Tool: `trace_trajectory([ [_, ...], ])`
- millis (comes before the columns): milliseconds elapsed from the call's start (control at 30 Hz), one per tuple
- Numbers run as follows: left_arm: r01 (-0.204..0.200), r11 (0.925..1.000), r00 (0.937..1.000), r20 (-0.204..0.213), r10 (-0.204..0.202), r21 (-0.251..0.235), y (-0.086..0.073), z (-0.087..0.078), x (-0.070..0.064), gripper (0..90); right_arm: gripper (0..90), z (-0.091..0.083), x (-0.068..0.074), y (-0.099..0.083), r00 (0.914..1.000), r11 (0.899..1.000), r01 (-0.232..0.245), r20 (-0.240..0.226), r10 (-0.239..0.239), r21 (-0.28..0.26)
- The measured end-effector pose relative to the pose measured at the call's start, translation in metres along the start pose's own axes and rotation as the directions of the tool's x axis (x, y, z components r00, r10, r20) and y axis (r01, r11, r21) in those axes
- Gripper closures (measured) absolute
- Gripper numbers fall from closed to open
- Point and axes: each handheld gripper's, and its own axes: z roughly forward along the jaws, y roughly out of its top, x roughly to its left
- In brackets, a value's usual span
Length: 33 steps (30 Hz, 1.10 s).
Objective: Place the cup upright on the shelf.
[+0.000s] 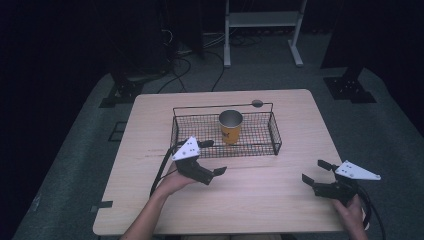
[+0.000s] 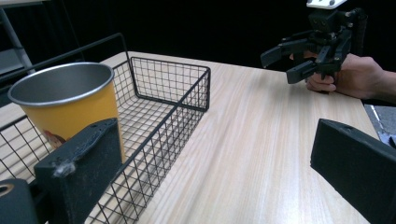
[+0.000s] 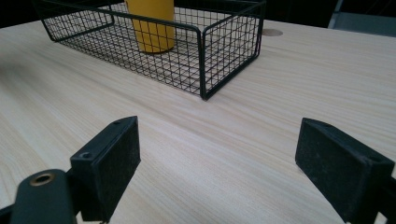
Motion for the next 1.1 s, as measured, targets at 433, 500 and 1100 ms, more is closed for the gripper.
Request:
trace_trajectory([
  [433,0.006,0.9999,1.0000,-0.001,-0.006,-0.009,-0.008,-0.007,-0.010,1.4,13.0,0.000,-0.001,0.000,1.0000,1.000,-0.010,0.002,0.010,0.001],
  [500,0.005,1.0000,1.0000,0.002,-0.005,-0.005,-0.009,-0.008,-0.012,1.4,13.0,0.000,-0.001,0.000,0.9999,1.000,-0.011,0.002,0.011,0.002],
  [1100,0.032,0.9987,0.9988,-0.036,-0.034,-0.039,-0.030,-0.028,-0.041,1.4,13.0,-0.001,-0.002,0.000,0.9997,1.000,-0.024,0.010,0.024,-0.001],
])
